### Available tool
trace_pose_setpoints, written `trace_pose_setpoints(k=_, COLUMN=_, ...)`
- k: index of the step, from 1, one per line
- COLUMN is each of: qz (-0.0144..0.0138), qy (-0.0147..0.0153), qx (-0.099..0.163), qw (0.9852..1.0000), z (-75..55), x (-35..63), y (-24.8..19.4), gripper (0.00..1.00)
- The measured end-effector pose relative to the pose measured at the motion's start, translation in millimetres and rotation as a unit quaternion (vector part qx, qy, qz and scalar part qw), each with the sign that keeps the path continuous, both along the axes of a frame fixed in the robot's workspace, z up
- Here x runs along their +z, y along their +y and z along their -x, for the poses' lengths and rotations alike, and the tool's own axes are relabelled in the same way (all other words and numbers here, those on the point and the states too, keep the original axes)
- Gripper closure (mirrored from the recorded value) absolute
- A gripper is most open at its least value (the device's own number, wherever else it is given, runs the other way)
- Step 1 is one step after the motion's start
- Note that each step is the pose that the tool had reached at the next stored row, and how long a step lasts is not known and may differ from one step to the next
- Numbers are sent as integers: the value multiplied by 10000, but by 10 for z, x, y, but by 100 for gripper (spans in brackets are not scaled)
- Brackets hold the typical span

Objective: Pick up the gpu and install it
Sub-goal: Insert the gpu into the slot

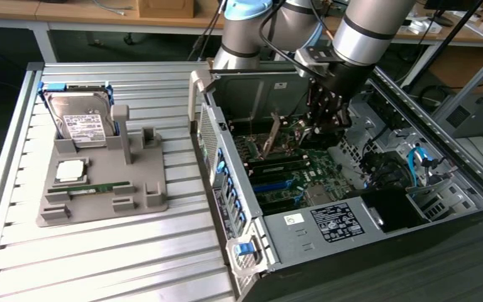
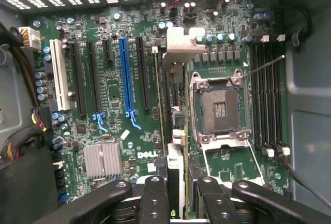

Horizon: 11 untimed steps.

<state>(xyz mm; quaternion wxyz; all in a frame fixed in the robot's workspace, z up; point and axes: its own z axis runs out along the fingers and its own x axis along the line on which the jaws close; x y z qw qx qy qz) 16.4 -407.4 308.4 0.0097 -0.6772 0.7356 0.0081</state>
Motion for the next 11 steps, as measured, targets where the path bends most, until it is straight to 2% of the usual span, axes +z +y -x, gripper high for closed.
trace_pose_setpoints(k=11, qz=-1, qy=0, qx=243, qw=9997, z=0, x=-1, y=-3, gripper=73)
